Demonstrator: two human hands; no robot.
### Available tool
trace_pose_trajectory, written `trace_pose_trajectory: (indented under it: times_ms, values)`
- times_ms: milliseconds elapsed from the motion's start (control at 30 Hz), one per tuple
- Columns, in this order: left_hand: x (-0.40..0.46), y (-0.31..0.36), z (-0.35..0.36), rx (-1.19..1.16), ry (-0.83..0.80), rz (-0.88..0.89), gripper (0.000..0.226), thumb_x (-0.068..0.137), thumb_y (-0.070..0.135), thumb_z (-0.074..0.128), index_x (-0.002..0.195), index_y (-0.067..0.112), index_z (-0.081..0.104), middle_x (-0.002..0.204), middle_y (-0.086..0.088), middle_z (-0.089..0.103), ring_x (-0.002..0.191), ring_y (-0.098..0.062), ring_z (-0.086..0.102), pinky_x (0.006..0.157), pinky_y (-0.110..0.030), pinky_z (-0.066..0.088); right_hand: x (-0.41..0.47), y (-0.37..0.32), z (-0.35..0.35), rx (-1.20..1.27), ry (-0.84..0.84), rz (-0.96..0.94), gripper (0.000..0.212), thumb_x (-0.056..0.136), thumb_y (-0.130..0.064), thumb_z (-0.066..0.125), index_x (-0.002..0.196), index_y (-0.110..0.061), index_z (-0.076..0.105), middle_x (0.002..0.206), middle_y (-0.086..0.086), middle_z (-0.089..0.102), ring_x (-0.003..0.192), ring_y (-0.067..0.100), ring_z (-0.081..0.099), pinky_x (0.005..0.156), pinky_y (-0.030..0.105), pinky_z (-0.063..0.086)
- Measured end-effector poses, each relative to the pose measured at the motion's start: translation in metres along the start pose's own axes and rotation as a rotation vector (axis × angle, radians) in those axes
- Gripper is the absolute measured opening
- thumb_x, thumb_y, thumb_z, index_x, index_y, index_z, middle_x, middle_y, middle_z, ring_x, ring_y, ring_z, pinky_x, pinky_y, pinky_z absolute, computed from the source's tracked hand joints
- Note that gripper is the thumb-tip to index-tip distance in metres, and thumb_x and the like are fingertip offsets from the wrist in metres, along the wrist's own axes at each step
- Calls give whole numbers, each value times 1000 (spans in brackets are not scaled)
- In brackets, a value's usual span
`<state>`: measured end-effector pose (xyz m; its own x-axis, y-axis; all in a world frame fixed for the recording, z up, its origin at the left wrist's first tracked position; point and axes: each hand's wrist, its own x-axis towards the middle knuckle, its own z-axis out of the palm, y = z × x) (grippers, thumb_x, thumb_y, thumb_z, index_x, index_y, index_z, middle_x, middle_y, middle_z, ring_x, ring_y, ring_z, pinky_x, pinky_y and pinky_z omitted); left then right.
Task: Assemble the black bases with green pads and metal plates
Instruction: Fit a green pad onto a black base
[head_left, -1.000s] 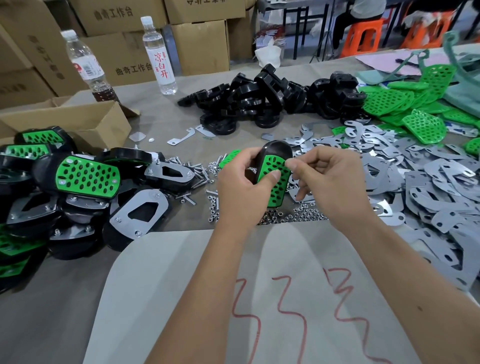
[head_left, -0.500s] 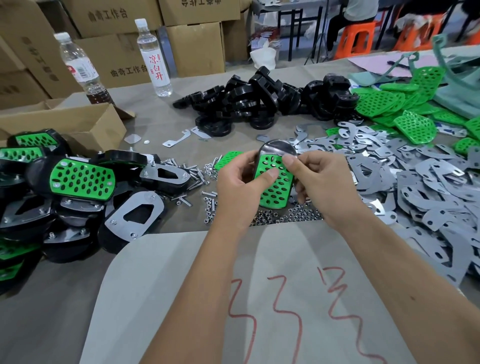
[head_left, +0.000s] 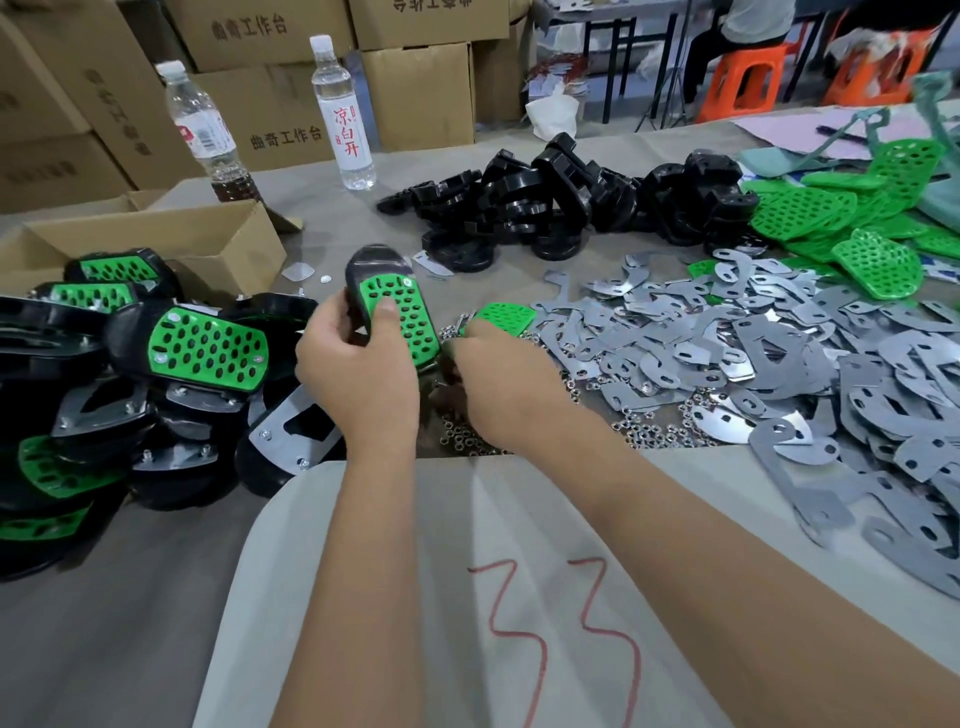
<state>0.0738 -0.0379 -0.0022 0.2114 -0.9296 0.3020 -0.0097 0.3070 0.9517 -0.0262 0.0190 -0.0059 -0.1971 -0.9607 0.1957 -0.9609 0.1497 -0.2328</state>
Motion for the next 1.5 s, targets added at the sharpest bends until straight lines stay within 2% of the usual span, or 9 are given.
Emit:
trace_pose_trajectory:
  times_ms: [167, 233, 367, 500, 600, 800, 967, 1167, 1500]
  values:
    - [-2, -1, 2, 17, 1, -6, 10, 87, 21, 71, 85, 31, 70, 84, 11, 75, 79, -5, 71, 79, -33, 61, 4, 5, -18, -97, -209, -4, 10, 93, -3, 59, 95, -13, 55, 113, 16, 66, 103, 38, 66, 71, 36, 43]
    - [-7, -1, 7, 26, -44, -6, 13, 87, 20, 71, 83, 32, 70, 83, 11, 75, 78, -4, 71, 75, -30, 60, -4, 19, -24, -154, -228, 3, 7, 96, -5, 60, 98, -11, 57, 111, 15, 66, 103, 37, 66, 72, 37, 45]
    - [-20, -1, 23, -18, -204, -63, 13, 88, 14, 72, 85, 27, 74, 84, 7, 77, 79, -7, 72, 70, -27, 58, -28, 59, -28, 140, 28, 141, 6, 103, -16, 60, 106, -12, 56, 92, 4, 64, 84, 27, 62, 68, 36, 45]
    - [-43, 2, 43, -105, -391, -331, 18, 88, 6, 74, 85, 23, 76, 85, 0, 80, 86, -21, 77, 78, -42, 65, -54, 89, -33, 737, 310, 255, 18, 95, -9, 70, 109, -20, 65, 74, -3, 71, 53, 12, 62, 53, 23, 51]
    - [-57, 6, 49, -120, -481, -408, 16, 89, 4, 71, 90, 18, 79, 95, -9, 80, 99, -33, 76, 92, -57, 60, -61, 100, -33, 882, 431, 320, 21, 94, -4, 70, 101, -23, 75, 74, -2, 73, 47, 14, 62, 48, 25, 52]
    - [-71, 11, 53, -59, -600, -272, 22, 90, 0, 70, 97, 19, 80, 91, -6, 81, 95, -31, 77, 89, -55, 61, -59, 104, -32, 917, 655, 303, 13, 87, -12, 80, 84, -24, 74, 76, -5, 74, 73, 16, 71, 69, 32, 59]
    - [-79, 10, 55, 12, -637, -47, 29, 89, -1, 70, 115, 11, 77, 95, -2, 80, 91, -18, 77, 89, -44, 61, -59, 88, -29, 1043, 657, 204, 14, 85, -7, 81, 85, -21, 79, 73, -1, 74, 64, 16, 68, 60, 22, 55]
    - [-81, 12, 53, 41, -625, 89, 31, 87, 5, 72, 114, 18, 78, 89, 8, 76, 87, -10, 75, 82, -43, 61, -60, 87, -30, 976, 684, 226, 11, 88, -9, 80, 85, -20, 77, 70, 1, 73, 61, 17, 68, 62, 30, 58]
    - [-85, 15, 54, 23, -594, 155, 29, 84, 3, 72, 106, 21, 78, 81, 12, 71, 73, -12, 70, 72, -37, 59, -58, 86, -27, 1222, 670, 292, 13, 92, -7, 74, 82, -15, 73, 71, 7, 74, 61, 18, 64, 60, 26, 53]
